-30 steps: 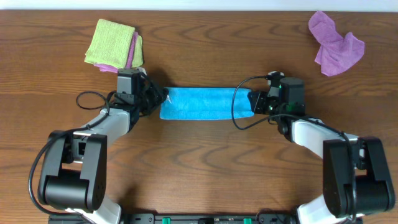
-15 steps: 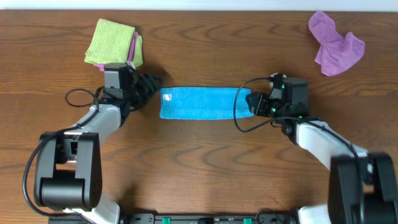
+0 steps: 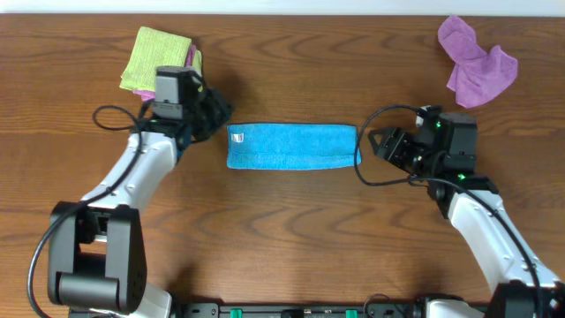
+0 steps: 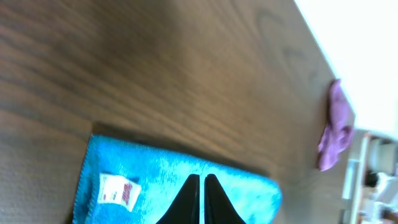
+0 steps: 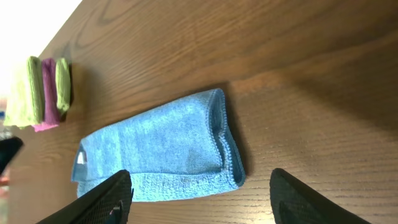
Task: Fold the cloth
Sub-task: 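Release the strip and regrasp its ends with both grippers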
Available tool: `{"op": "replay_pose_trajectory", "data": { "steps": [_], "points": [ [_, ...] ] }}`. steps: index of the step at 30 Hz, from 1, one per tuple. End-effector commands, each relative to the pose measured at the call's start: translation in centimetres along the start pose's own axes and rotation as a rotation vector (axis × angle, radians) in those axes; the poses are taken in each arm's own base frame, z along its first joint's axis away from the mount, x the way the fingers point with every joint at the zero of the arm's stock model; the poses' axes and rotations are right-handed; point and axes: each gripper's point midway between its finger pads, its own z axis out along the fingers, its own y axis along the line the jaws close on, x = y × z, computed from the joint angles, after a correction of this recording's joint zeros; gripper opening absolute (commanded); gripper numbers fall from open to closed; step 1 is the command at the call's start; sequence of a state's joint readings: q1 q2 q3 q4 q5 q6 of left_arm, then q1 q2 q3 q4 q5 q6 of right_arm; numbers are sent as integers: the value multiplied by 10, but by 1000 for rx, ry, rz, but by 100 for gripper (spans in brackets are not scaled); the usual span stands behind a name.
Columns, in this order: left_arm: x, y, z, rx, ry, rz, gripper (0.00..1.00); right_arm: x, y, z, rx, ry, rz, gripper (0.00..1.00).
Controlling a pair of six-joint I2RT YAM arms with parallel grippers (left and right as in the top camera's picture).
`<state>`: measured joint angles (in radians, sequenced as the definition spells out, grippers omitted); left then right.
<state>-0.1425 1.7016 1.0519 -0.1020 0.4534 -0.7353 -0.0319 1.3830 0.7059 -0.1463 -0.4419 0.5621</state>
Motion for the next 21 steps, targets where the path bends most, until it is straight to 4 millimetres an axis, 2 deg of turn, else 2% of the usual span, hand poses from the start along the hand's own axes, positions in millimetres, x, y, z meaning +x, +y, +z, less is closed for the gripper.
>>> {"op": "replay_pose_trajectory", "data": {
  "steps": [1, 10, 16, 21],
  "points": [
    [-3, 3, 1, -92, -61, 75, 6, 14, -8, 5, -15, 57, 88, 71],
    [21, 30, 27, -204, 6, 114, 5, 29, -16, 22, -31, 112, 170, 73],
    [40, 48, 47, -246, 70, 108, 5, 32, -15, 32, -49, 129, 211, 73],
    [52, 53, 57, -263, 104, 115, 5, 39, -7, 38, -59, 148, 213, 73]
  ]
}}
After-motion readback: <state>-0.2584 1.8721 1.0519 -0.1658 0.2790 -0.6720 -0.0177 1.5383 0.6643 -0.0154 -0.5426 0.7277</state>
